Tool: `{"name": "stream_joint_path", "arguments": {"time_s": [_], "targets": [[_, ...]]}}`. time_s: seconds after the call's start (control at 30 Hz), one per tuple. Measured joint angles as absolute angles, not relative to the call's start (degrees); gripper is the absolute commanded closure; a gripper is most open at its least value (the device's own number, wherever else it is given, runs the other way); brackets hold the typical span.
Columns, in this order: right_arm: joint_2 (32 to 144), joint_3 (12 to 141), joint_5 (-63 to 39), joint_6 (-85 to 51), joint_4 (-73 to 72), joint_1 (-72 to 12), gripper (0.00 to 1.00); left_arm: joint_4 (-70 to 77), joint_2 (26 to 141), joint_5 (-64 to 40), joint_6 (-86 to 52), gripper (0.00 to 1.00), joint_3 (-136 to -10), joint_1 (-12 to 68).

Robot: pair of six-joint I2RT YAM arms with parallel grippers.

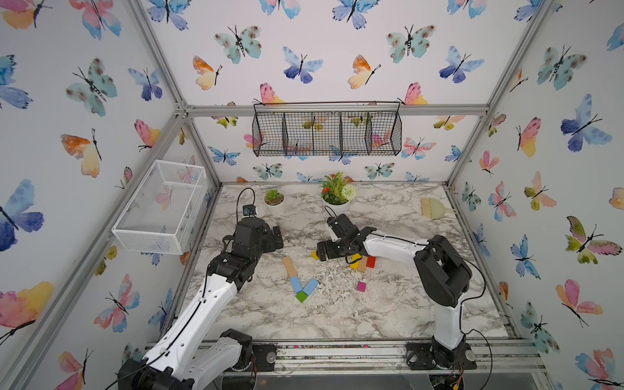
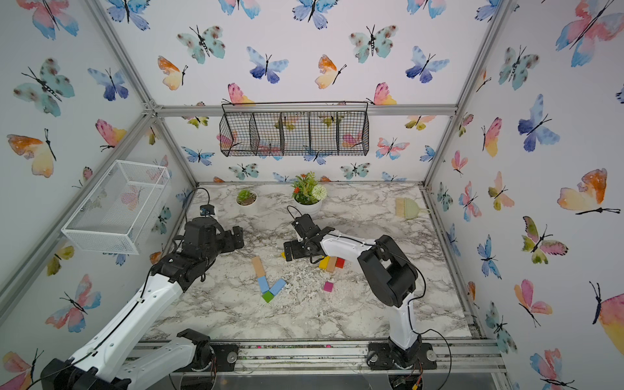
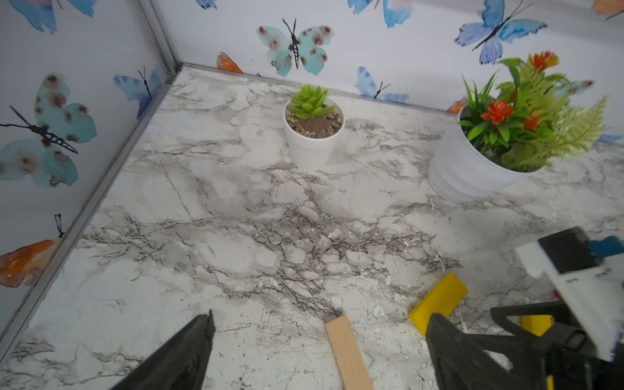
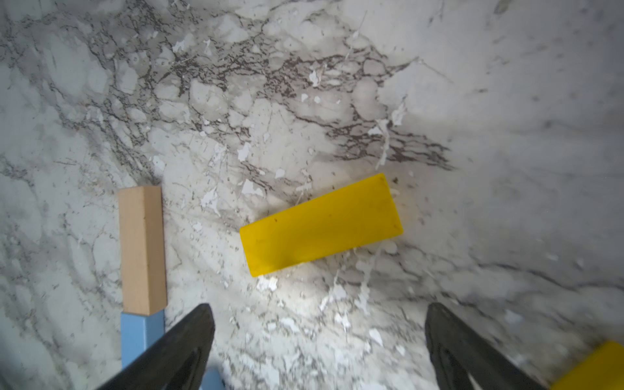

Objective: Assemble the letter v with building blocks
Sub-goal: Adjust the building block at the center of the board, then pick up the building block from the center of the board.

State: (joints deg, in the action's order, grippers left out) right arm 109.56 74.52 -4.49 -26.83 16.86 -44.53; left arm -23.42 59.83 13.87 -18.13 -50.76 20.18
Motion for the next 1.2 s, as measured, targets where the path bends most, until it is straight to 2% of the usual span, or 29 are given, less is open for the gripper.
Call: {"name": "stream_joint_path", "arguments": {"time_s": [0.27, 0.5, 0.77, 1.2], "targets": [[92.07, 63.26, -1.61, -25.45, 17.87, -33.78, 0.01, -26.17, 71.57, 5.72, -14.72, 0.01, -59.77, 21.89], [89.56, 56.1, -5.43, -23.94, 17.65, -23.18, 0.01, -29.1, 84.27, 3.9, -10.98, 0.01, -69.1, 28.95], [89.56, 54.59, -9.15, -22.5, 16.91, -21.65, 0.01, -33.85, 96.27, 4.1, -8.8, 0.03, -74.83, 34.24], [89.56, 52.73, -11.14, -21.37, 15.33, -20.45, 0.01, -34.81, 108.12, 3.97, -7.9, 0.08, -81.45, 35.66]]}}
